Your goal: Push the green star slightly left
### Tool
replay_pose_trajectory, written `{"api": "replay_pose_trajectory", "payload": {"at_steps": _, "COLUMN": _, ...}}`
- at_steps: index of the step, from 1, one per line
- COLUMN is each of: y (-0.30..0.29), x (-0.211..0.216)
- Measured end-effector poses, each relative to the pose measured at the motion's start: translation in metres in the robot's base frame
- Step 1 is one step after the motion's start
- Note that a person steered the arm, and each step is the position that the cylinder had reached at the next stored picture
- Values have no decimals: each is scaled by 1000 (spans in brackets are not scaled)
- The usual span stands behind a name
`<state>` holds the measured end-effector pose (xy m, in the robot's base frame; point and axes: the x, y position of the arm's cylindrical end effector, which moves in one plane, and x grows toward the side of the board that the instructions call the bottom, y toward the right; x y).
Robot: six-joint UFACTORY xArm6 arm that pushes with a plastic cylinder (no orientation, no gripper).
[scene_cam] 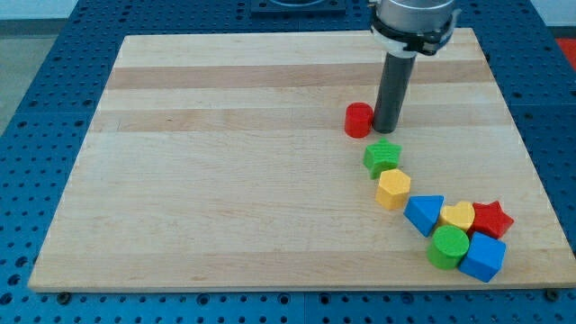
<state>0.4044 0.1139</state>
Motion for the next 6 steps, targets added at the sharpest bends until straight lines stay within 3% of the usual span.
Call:
{"api": "replay_pose_trajectory", "payload": {"at_steps": 4, "y": 63, "x": 28}}
{"api": "replay_pose_trajectory", "payload": {"at_steps": 6, "y": -7, "x": 42}}
